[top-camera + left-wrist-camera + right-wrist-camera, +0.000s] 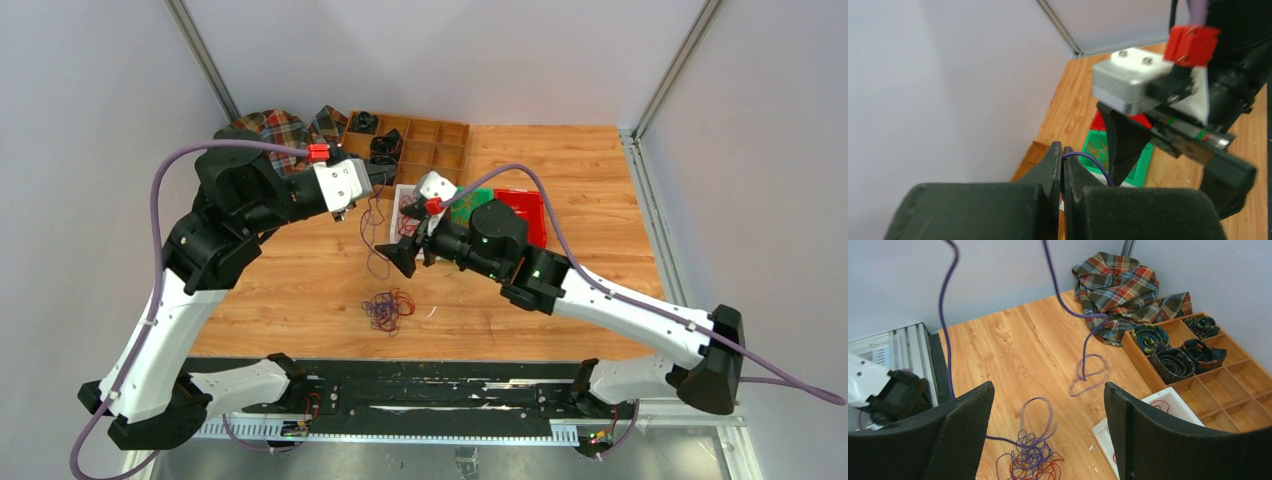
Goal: Untangle the cables
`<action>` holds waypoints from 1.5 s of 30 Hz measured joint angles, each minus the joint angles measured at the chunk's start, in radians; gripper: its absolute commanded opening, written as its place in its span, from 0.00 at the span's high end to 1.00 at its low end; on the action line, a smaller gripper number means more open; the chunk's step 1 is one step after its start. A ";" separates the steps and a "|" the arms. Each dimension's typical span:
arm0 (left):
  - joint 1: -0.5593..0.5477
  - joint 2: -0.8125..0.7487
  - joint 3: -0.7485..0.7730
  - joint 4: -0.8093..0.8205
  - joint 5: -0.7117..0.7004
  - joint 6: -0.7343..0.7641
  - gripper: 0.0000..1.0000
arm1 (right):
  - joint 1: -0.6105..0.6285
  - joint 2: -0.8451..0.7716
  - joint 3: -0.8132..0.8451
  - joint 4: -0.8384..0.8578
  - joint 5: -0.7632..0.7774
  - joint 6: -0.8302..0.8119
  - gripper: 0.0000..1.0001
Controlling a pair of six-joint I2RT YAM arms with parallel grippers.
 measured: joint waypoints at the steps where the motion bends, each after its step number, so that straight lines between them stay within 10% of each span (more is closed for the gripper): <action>1: 0.000 -0.001 0.001 -0.005 0.006 -0.005 1.00 | -0.001 0.021 0.010 0.001 0.010 0.002 0.20; 16: -0.005 -0.006 0.023 -0.013 0.072 -0.071 1.00 | -0.023 0.137 0.019 0.160 0.160 0.014 0.32; 24: -0.005 -0.006 0.038 -0.015 0.080 -0.085 1.00 | -0.023 0.094 -0.037 0.212 0.187 0.019 0.98; 33: -0.014 0.020 0.042 -0.013 0.052 -0.077 0.77 | -0.092 0.030 -0.040 0.192 0.081 0.090 0.99; 45: -0.190 0.331 0.187 -0.030 -0.171 -0.006 0.90 | -0.464 -0.157 -0.103 0.033 0.023 0.344 0.99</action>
